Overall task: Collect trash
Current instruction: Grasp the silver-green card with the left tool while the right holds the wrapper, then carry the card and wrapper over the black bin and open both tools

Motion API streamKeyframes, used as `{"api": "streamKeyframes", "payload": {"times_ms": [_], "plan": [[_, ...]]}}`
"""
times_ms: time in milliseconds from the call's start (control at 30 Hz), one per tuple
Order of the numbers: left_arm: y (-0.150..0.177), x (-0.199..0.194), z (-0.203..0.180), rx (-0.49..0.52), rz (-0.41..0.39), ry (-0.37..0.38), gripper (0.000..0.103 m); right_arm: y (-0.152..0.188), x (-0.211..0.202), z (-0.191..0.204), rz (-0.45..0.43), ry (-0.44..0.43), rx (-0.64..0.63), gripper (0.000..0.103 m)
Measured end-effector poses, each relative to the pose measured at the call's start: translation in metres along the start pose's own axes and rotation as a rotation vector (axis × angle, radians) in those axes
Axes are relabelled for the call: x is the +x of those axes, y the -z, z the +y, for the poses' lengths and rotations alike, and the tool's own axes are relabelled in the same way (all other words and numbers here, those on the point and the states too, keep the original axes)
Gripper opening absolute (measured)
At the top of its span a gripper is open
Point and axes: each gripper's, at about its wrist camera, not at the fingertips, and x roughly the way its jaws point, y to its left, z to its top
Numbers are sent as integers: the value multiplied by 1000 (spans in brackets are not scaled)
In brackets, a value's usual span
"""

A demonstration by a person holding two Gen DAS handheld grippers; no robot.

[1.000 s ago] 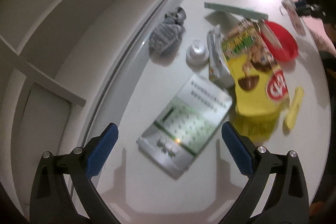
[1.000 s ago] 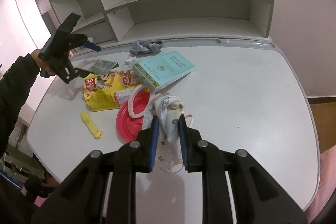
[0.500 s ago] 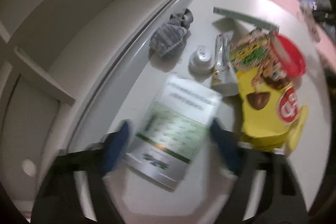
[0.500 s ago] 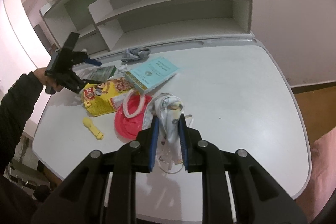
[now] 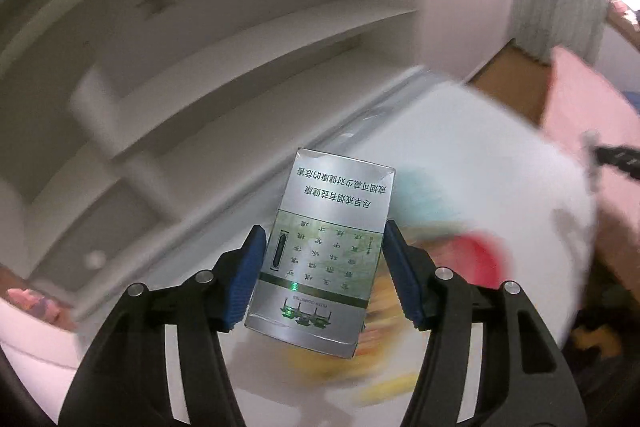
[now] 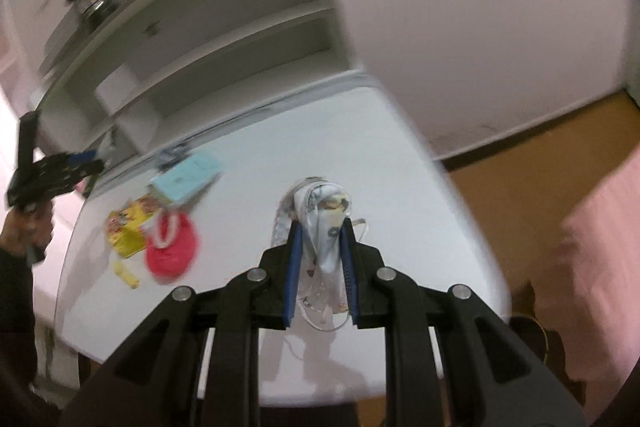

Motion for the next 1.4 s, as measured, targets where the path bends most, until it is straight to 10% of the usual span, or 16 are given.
{"api": "streamKeyframes", "payload": {"times_ms": [267,467,633,967,1233,1400], "plan": [[-44,8,-230,167,-117,322,59,57,-64,-131,-34,166,216,19],[-30,75,-396,343,32,552,59,117,-87,-223,3,280,382,19],[-6,159,-468,418,133,560,59,170,-64,-287,87,304,517,19],[47,297,-528,481,307,523,59,223,18,-353,253,285,626,19],[51,294,-540,488,327,511,61,226,29,-358,264,283,629,19],[48,287,-539,486,306,490,76,220,20,-353,247,302,630,41]]}}
